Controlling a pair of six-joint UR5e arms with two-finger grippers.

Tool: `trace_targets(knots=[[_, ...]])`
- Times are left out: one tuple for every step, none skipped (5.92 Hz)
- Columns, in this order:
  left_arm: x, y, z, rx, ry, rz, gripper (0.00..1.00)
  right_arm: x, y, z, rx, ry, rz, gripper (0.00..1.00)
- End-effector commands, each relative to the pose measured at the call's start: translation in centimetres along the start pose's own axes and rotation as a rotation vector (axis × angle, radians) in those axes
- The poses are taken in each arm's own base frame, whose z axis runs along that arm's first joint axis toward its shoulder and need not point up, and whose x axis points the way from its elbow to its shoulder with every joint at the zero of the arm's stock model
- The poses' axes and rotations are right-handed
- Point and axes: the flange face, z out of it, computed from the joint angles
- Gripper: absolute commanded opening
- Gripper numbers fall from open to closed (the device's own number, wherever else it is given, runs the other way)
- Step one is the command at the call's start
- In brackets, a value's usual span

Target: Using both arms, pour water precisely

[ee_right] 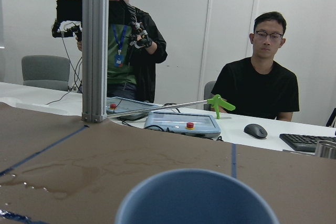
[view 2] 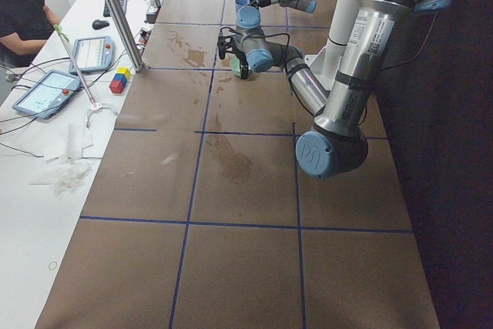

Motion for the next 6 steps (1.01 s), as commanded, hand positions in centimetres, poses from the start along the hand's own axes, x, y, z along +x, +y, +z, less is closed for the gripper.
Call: trace_targets(knots=[[-0.5, -0.1, 0.4, -0.003, -0.011, -0.008, 1.0, -7.9, -2.2, 2.7, 0.001, -0.003, -0.004, 0.21], [-0.8, 0.0, 0.3, -0.004, -0.014, -0.009, 1.0, -11.0, -3.0, 3.3, 0.007, -0.019, 0.018, 0.23], [-1.1, 0.0, 0.5, -0.005, -0.019, -0.012, 1.0, -13.6, -3.7, 3.5, 0.004, -0.034, 0.039, 0.02], [-0.9, 0.0, 0.3, -0.004, -0.015, -0.01, 1.0, -14.7, -3.6, 3.1, -0.006, -0.046, 0.04, 0.04], [-1.0, 0.1, 0.3, -0.004, -0.016, -0.011, 1.0, -16.9, -3.4, 3.4, -0.041, -0.029, -0.028, 0.04], [-1.0, 0.1, 0.3, -0.004, -0.015, -0.01, 1.0, -17.8, -3.2, 3.2, -0.053, -0.037, -0.048, 0.03]])
